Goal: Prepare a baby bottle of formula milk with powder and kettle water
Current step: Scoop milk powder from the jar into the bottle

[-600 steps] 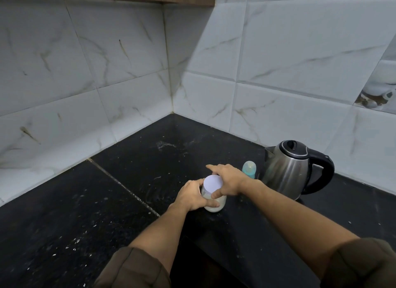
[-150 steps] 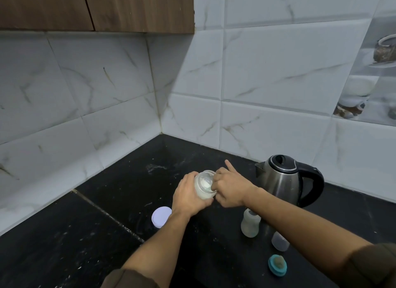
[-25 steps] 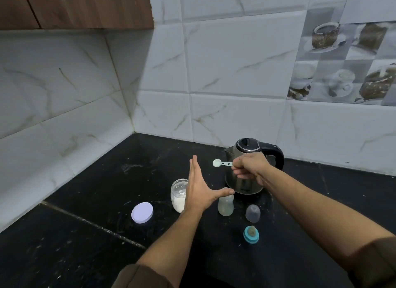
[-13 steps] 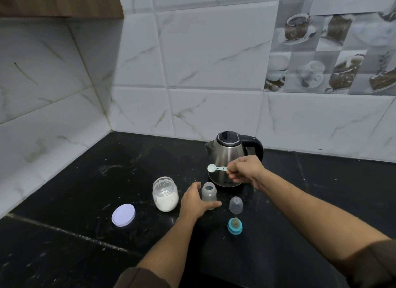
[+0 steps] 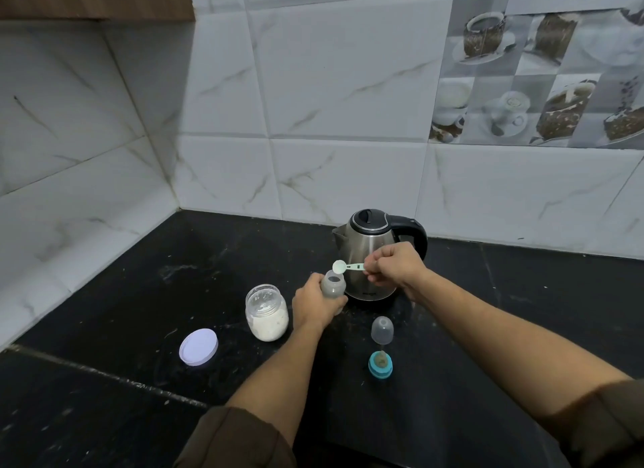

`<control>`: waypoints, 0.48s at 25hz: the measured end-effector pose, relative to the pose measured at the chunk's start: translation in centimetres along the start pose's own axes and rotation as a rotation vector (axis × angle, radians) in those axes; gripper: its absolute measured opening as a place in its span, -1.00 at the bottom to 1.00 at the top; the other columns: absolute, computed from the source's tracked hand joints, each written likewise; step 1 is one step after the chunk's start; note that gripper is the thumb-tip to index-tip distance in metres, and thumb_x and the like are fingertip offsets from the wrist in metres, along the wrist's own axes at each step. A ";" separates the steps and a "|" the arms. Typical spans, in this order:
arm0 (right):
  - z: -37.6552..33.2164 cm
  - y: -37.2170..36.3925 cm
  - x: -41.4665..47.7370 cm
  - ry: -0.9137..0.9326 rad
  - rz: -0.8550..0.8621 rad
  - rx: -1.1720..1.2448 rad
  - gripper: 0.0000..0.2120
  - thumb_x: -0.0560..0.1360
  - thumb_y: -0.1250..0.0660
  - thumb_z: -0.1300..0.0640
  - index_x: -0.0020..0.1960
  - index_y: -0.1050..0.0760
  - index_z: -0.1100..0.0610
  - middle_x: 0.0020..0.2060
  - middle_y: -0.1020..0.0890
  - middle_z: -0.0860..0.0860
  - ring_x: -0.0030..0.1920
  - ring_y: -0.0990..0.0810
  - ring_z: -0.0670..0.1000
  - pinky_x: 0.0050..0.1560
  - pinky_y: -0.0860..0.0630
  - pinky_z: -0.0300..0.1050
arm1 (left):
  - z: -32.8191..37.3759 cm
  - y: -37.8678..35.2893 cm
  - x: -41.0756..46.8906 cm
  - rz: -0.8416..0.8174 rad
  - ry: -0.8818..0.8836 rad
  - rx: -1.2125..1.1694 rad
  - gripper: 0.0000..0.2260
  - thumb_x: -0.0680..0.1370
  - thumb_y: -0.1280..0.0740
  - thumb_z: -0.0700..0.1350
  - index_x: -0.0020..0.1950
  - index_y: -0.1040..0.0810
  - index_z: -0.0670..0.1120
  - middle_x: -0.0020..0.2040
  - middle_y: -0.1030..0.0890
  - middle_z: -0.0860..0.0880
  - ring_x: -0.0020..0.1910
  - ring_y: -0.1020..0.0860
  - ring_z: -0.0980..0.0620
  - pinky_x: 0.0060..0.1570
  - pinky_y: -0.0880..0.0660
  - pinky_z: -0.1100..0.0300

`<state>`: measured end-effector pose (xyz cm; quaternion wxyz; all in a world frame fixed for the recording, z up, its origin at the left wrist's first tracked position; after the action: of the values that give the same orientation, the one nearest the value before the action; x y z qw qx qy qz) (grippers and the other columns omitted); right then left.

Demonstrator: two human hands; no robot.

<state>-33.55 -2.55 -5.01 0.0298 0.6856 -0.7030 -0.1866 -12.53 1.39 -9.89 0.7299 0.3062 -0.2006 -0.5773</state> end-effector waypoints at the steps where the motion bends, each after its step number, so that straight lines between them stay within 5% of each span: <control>1: -0.6 -0.1 0.1 0.016 0.004 -0.001 -0.84 0.49 -0.43 0.38 -0.22 -0.70 0.23 -0.24 -0.75 0.19 -0.31 -0.67 0.03 -0.09 -0.72 0.02 | 0.4 0.6 0.2 0.018 -0.004 0.000 -0.62 0.37 -0.60 0.07 0.09 -0.55 0.05 0.02 -0.68 0.02 0.06 -0.62 -0.07 0.03 -0.51 0.09; 5: -3.1 -0.5 0.3 0.118 0.018 -0.041 -0.80 0.46 -0.44 0.37 -0.28 -0.70 0.15 -0.24 -0.75 0.18 -0.32 -0.68 0.01 -0.16 -0.70 -0.06 | 1.2 3.0 0.9 0.081 -0.027 0.025 -0.63 0.39 -0.59 0.08 0.12 -0.58 0.05 0.02 -0.69 0.02 0.06 -0.62 -0.08 0.01 -0.50 0.09; 7: -4.6 -0.5 0.3 0.222 0.052 -0.127 -0.78 0.43 -0.46 0.32 -0.32 -0.70 0.09 -0.39 -0.72 0.01 -0.32 -0.67 -0.01 -0.11 -0.70 -0.05 | 1.5 3.9 1.2 0.103 -0.040 0.036 -0.61 0.39 -0.58 0.08 0.16 -0.60 0.07 0.03 -0.70 0.02 0.07 -0.62 -0.08 0.04 -0.51 0.09; 9: -6.4 -0.7 -0.2 0.398 0.108 -0.288 -0.79 0.45 -0.47 0.24 -0.29 -0.70 -0.01 -0.49 -0.63 -0.17 -0.34 -0.62 -0.07 -0.12 -0.63 -0.12 | 1.8 4.6 1.5 0.115 -0.050 0.035 -0.62 0.40 -0.57 0.07 0.18 -0.62 0.08 0.02 -0.71 0.04 0.05 -0.61 -0.05 0.02 -0.48 0.12; 12: -8.7 -1.9 -2.2 0.725 0.160 -0.551 -0.89 0.51 -0.45 0.14 -0.11 -0.72 -0.03 -0.32 -0.70 -0.12 -0.27 -0.64 -0.02 -0.16 -0.55 -0.11 | 2.4 5.3 1.8 0.125 -0.073 0.037 -0.65 0.39 -0.57 0.08 0.15 -0.65 0.10 0.00 -0.71 0.07 0.02 -0.62 -0.02 0.00 -0.46 0.14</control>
<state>-29.02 -2.35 2.99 0.4694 0.6165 -0.6222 -0.1118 -9.83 -0.08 -4.66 0.7509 0.2853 -0.2563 -0.5377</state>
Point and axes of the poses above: each hand's wrist, its own x-axis towards the middle knuckle, its own y-axis out of the back of the hand, z = x × y, the point moved 9 cm from there along x, towards the middle knuckle
